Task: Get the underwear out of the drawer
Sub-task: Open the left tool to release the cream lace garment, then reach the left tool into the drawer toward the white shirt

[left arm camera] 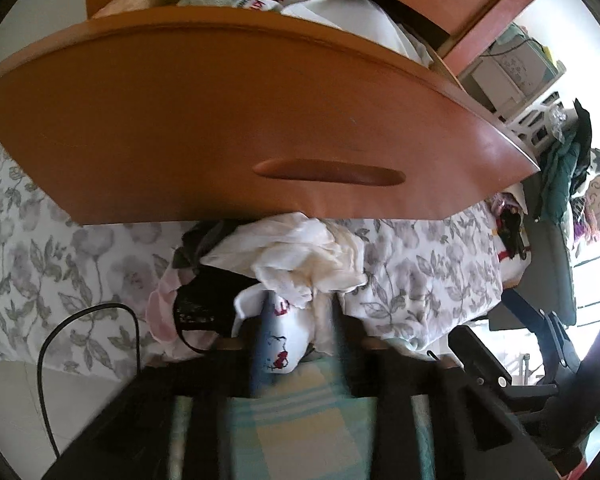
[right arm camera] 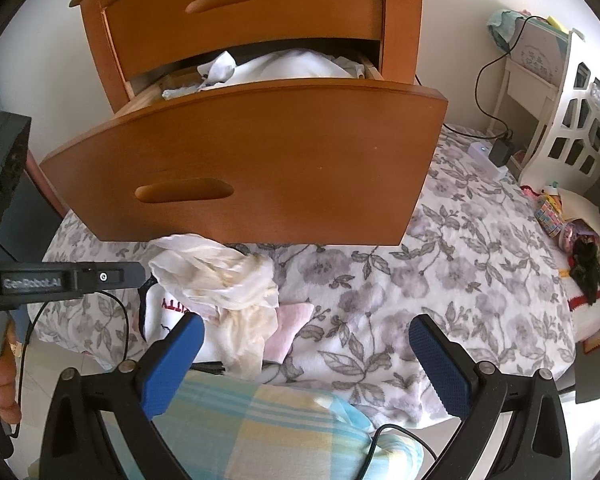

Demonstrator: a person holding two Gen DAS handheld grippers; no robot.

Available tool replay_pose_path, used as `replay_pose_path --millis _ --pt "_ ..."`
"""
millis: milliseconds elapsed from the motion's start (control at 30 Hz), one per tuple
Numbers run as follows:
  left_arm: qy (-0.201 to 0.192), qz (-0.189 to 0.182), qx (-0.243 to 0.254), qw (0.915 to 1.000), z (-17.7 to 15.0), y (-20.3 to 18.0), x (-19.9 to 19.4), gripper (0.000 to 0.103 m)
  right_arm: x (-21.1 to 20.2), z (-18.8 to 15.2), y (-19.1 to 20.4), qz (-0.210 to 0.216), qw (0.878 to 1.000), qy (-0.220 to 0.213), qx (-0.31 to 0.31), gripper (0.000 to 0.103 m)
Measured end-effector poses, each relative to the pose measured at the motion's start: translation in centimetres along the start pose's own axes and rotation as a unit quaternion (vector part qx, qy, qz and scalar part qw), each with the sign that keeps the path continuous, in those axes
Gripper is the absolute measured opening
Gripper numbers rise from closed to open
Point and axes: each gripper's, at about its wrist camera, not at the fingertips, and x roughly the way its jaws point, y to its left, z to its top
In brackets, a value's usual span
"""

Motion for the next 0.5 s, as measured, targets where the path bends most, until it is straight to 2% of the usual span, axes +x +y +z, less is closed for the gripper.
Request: replay_pose_path --millis 33,333,500 --pt "-0.003 0.003 -0.002 1.0 0.1 0.1 -0.2 0.065 0.0 0.0 0.0 0.0 1.0 0.0 0.0 0.103" --pt "-0.024 0.024 -0.013 0.9993 0.4 0.4 -1.7 0.081 -0.3 0.0 0.1 0.001 1.0 -0.003 0.0 0.103" --pt "-0.046 0.023 -0.006 0.9986 0.5 0.2 -3.4 0.086 -0.2 0.0 0.1 0.003 1.0 -0.003 0.001 0.103"
